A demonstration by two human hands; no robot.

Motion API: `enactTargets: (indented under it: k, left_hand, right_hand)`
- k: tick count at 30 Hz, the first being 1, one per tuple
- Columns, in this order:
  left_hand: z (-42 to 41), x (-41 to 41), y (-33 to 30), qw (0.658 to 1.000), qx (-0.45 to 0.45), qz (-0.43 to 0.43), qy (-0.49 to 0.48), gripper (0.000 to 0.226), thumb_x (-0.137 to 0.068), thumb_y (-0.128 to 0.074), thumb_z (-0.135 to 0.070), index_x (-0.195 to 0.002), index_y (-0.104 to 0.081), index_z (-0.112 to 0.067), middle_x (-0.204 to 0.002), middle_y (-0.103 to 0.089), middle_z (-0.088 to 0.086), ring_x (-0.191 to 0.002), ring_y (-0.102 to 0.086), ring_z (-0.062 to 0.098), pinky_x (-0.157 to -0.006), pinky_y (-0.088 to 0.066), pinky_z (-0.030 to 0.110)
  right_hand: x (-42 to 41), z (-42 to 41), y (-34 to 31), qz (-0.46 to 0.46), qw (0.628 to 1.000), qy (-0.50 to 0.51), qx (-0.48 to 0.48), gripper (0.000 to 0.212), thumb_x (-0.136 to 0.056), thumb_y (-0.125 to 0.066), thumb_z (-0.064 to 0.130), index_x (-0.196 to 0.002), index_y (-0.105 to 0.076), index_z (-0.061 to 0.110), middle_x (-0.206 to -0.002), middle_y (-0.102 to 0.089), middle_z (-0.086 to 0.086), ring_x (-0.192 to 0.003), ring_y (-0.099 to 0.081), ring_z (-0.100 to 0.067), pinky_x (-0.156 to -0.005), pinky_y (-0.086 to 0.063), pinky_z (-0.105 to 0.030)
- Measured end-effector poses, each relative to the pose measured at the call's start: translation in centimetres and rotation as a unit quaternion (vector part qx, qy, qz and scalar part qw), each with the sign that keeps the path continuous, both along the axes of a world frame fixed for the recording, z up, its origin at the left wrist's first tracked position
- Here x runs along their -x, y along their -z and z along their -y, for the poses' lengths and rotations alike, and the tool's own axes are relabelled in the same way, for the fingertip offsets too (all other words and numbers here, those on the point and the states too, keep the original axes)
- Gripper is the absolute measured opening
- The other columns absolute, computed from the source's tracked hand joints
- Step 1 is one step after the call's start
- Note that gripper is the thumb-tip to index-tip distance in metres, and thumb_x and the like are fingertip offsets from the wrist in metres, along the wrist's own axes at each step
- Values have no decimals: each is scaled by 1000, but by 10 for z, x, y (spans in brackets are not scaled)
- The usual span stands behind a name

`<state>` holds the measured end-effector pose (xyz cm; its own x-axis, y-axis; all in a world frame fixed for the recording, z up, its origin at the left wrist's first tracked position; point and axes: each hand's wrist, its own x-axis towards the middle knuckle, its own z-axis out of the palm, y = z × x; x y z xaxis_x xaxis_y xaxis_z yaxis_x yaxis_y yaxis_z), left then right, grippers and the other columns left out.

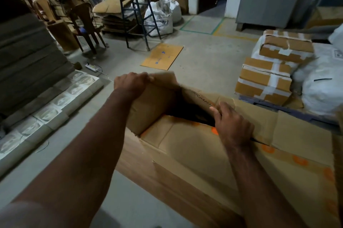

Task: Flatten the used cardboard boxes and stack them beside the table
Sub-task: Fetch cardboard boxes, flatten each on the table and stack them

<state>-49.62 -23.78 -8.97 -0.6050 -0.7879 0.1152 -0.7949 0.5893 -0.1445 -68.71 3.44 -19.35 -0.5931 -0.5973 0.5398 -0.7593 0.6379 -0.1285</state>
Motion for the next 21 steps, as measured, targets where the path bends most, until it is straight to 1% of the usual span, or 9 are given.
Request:
enactTargets:
  k: [4,7,10,12,14,17,19,20,21]
  left_hand:
    - [36,-14,36,958,-190,-143,-158,69,-96,-27,-72,-131,-62,-24,-131,-63,17,-118,-61,38,-102,-45,47]
    - [23,-5,65,947,-194,-165,-196,51,-105,-33,-52,-141,-41,-17,-146,-44,19,-135,-46,40,-107,-37,53]
    - [7,5,89,961,-205,-155,-105,59,-107,-30,-47,-157,-20,-18,-168,-11,9,-155,-13,29,-120,-12,61]
    - [0,10,109,939,-293,-178,-39,68,-99,-27,-65,-147,-41,-19,-163,-28,11,-152,-24,29,-120,-15,59]
    - [-14,11,115,851,-444,-276,-36,75,-88,-30,-79,-125,-58,-20,-141,-54,11,-134,-48,29,-108,-38,46]
    - [-29,10,116,647,-678,-344,-49,52,-101,-42,-61,-119,-68,-19,-118,-72,9,-106,-68,23,-82,-52,33]
    - [-32,7,116,589,-733,-338,-44,47,-105,-41,-52,-114,-71,-16,-106,-77,8,-93,-74,20,-75,-57,28]
    - [-33,6,115,577,-742,-338,-35,48,-105,-41,-52,-113,-71,-16,-105,-77,8,-94,-75,21,-76,-58,29]
    - [-32,6,115,590,-735,-334,-23,50,-103,-43,-57,-117,-70,-17,-110,-76,9,-99,-73,24,-82,-59,33]
  right_hand:
    - [-5,-13,15,16,996,-69,-51,49,-97,-44,64,-112,-65,23,-122,-71,-5,-95,-71,-35,-66,-56,-42]
    - [2,-7,18,63,993,-60,-85,58,-88,-46,73,-115,-67,26,-127,-70,-1,-98,-71,-34,-71,-58,-43]
    - [3,-6,19,76,990,-62,-103,63,-86,-48,76,-124,-66,29,-135,-66,0,-109,-69,-31,-79,-59,-46]
    - [3,-8,16,87,990,-64,-94,64,-86,-49,77,-124,-67,30,-134,-67,2,-112,-68,-26,-84,-58,-45]
    - [2,-9,12,118,986,-67,-100,66,-86,-46,79,-124,-70,31,-134,-66,5,-115,-65,-21,-88,-56,-41]
    - [1,-7,8,142,982,-59,-107,67,-86,-43,79,-124,-72,33,-135,-65,8,-117,-63,-18,-91,-54,-40]
    - [-2,-7,6,147,980,-47,-125,66,-86,-42,78,-125,-72,33,-138,-64,9,-120,-62,-18,-93,-52,-40]
    - [-5,-6,3,157,978,-39,-135,65,-87,-42,76,-127,-70,34,-140,-62,9,-123,-61,-18,-95,-50,-40]
    - [-8,-6,1,169,975,-34,-142,64,-89,-42,75,-129,-69,33,-143,-60,8,-126,-59,-17,-98,-48,-40]
